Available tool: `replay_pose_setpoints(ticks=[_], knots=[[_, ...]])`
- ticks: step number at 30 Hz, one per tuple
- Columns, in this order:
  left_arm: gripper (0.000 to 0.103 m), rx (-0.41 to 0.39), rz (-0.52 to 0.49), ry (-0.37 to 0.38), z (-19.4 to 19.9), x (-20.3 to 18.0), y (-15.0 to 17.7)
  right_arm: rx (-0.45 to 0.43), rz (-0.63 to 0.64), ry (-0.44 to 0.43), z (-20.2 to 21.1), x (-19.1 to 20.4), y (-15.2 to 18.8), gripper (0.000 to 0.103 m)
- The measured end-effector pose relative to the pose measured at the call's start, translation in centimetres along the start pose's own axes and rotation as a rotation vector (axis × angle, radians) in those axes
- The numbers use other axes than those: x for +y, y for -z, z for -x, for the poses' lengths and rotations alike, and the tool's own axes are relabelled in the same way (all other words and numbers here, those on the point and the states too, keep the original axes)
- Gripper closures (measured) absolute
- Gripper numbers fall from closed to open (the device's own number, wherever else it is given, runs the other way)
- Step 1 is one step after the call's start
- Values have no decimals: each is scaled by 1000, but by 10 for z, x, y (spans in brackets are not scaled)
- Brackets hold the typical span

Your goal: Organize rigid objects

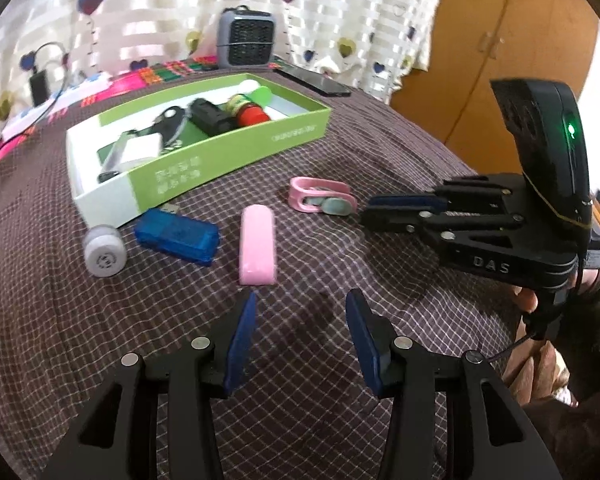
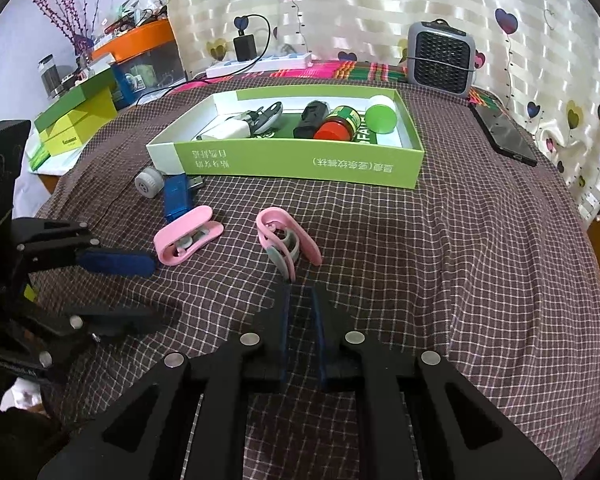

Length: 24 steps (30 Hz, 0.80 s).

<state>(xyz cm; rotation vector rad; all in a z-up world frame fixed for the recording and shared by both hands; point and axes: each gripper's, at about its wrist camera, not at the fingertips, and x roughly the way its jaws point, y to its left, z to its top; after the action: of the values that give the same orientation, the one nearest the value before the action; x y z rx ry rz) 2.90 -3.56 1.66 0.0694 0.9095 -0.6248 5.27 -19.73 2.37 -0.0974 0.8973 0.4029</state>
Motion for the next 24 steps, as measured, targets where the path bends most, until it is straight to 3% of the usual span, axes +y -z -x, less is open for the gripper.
replay_pose_setpoints(ticks=[3, 5, 6, 12, 21, 24], knots=[[57, -3, 76, -12, 0, 12, -2, -7, -6, -11, 1, -3, -2, 82], [57, -8, 115, -14, 0, 18, -2, 3, -3, -4, -1, -5, -3, 54], [57, -11, 121, -19, 0, 20, -2, 11, 4, 6, -2, -5, -3, 50], [48, -29, 109, -34, -1, 15, 1, 23, 25, 15, -5, -8, 2, 48], [48, -10, 217, -17, -1, 24, -6, 16, 69, 32, -5, -5, 4, 47], [48, -11, 194, -41, -4, 19, -10, 22, 63, -2, -6, -10, -5, 47]])
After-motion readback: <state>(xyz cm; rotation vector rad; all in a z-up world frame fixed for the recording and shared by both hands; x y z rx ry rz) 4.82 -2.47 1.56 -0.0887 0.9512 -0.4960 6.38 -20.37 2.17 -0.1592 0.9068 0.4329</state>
